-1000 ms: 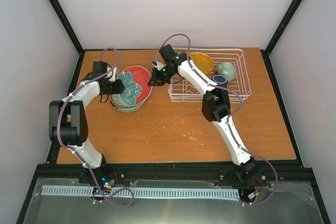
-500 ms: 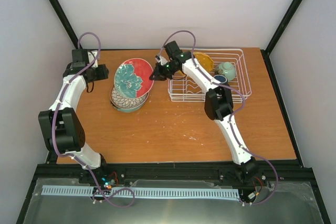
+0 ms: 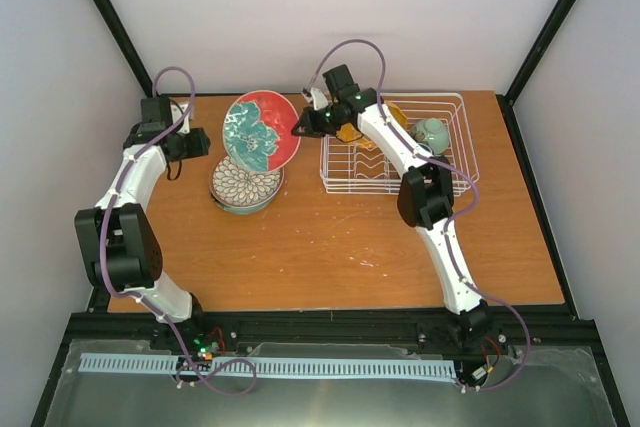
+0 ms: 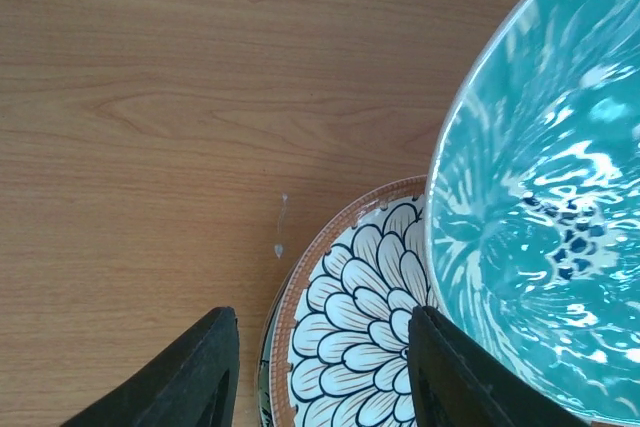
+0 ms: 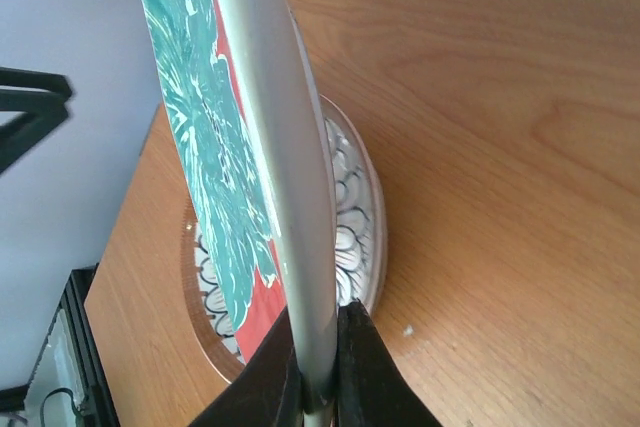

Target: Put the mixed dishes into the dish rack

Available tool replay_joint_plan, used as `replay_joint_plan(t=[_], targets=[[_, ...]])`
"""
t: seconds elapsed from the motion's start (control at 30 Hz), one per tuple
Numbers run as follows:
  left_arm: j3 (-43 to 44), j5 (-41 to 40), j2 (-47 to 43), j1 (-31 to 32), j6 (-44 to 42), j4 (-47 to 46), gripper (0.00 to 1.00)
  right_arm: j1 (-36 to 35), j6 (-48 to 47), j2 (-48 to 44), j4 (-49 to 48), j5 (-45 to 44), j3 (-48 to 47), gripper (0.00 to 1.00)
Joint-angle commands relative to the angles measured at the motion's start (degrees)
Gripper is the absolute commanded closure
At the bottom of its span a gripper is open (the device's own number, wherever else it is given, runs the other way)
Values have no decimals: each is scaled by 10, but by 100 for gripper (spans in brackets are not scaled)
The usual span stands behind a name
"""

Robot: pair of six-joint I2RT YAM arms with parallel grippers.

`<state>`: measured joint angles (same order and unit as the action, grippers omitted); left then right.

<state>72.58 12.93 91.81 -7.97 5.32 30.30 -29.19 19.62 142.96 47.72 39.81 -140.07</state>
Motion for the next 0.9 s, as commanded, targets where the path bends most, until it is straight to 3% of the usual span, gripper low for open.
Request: replay_joint_plan(t=[0.0, 0.17, 0.37, 0.87], targets=[[-1, 10, 7, 1, 5, -10, 53, -19, -60, -79, -99, 68, -50, 97], [-11, 9, 6, 1, 2, -17, 54, -29, -114, -93, -91, 44, -94, 97], [-20, 1, 7, 1, 3, -35, 56, -22, -198, -152, -71, -47, -100, 97], [-27, 2, 16, 1, 4, -41, 57, 18, -407, -318, -54, -265, 7, 97]])
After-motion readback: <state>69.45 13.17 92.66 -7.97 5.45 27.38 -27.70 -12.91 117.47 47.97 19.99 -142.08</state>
